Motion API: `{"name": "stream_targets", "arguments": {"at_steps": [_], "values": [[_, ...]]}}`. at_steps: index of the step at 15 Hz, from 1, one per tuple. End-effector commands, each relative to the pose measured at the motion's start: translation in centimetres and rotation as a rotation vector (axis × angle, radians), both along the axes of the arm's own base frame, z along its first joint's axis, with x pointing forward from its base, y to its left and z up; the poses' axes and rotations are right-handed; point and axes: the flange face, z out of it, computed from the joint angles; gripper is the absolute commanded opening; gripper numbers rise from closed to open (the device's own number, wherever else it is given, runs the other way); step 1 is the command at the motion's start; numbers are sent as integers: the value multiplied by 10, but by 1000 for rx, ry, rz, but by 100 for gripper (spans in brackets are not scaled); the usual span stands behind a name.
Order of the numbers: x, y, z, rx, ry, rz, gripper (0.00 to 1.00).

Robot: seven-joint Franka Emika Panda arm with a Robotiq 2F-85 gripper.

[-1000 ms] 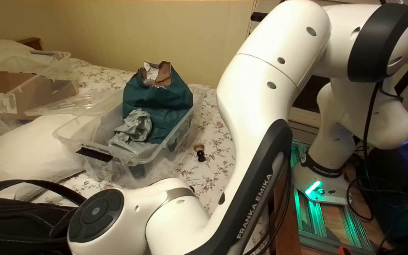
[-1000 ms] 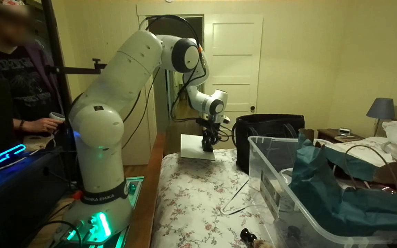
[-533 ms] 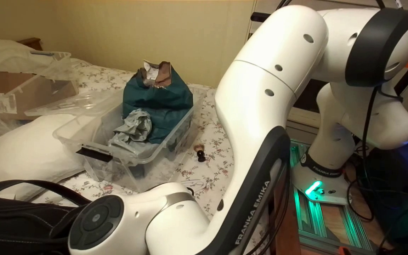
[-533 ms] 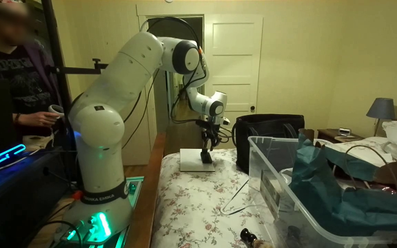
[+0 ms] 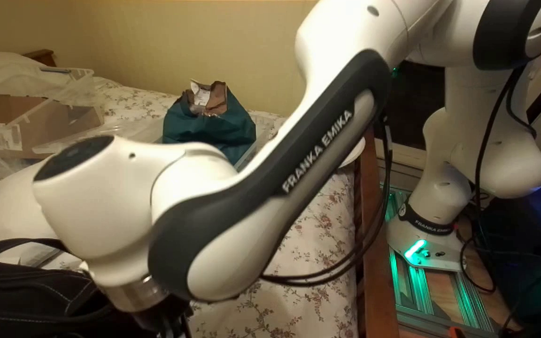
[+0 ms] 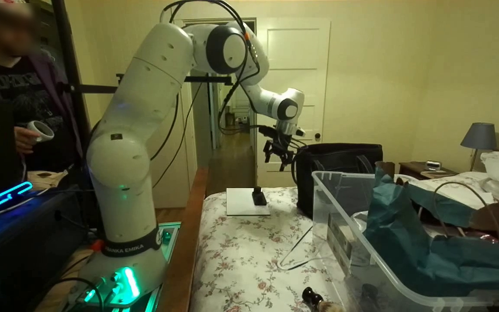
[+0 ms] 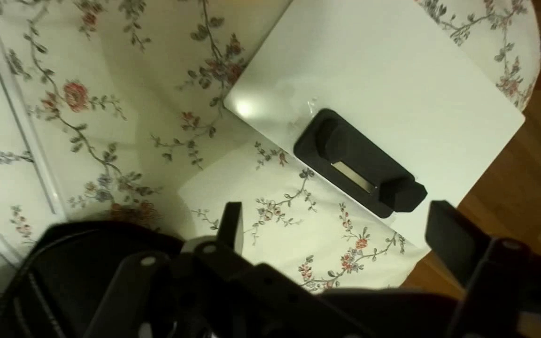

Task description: Remove the white board from the container and put it on the bed

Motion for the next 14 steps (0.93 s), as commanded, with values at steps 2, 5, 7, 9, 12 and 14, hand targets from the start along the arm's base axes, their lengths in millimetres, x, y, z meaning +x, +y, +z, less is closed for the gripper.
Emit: {"name": "stream_targets", "arguments": {"at_steps": [2, 5, 7, 9, 12, 14], "values": [[-8, -60, 63, -15, 112, -39, 100], [-17, -96, 87, -17, 144, -112, 100], [-25, -118, 99, -7, 142, -164, 100], [-34, -142, 106, -49, 137, -226, 100], [-50, -173, 113, -119, 133, -310, 100], [-58, -189, 115, -141, 124, -385, 100]]}}
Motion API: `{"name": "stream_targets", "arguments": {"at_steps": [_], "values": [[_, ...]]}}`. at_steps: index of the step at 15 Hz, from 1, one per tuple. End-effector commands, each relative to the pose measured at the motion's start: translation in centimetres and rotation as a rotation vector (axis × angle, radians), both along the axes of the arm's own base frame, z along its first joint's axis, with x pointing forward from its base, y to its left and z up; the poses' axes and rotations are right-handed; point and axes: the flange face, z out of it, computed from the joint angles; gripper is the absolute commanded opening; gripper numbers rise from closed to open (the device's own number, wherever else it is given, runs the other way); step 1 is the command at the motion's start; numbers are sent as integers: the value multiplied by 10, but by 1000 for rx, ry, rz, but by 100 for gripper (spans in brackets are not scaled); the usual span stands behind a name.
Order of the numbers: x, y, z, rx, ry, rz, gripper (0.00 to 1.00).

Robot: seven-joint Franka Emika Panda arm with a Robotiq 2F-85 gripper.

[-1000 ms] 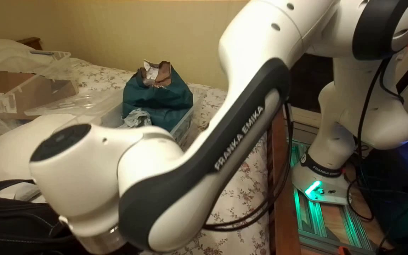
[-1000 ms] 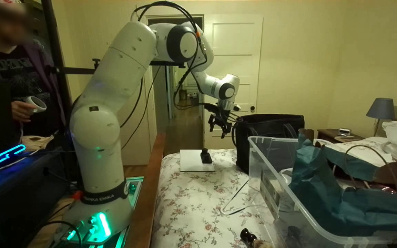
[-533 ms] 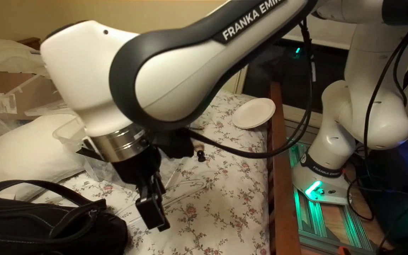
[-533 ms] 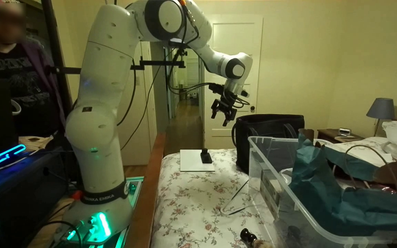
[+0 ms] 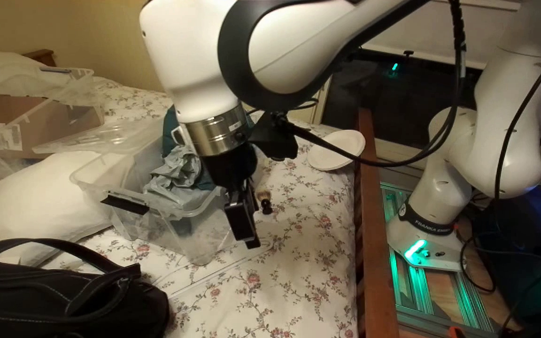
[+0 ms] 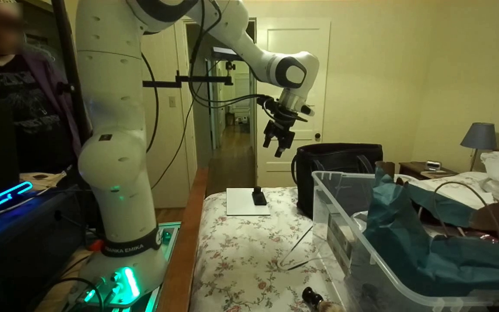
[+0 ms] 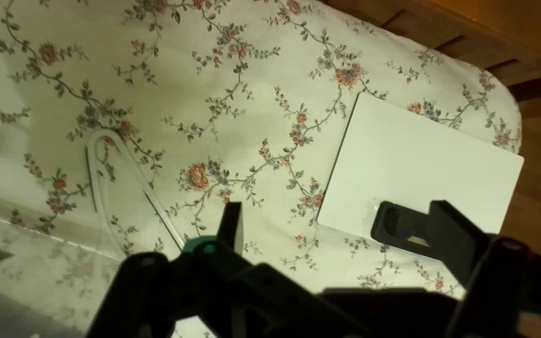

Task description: Remove the white board from the container and put it on the bed

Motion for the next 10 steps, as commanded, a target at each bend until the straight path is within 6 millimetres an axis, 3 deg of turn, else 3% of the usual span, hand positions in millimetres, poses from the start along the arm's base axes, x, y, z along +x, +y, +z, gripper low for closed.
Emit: {"name": "stream_targets", "arguments": {"at_steps": [1, 2, 3, 10], "values": [[-26, -32, 10, -49, -34, -126, 100], [-29, -34, 12, -36, -38, -147, 100], [-14, -23, 6, -37, -9, -89, 100], [-24, -32, 11, -48, -29, -121, 100]]}}
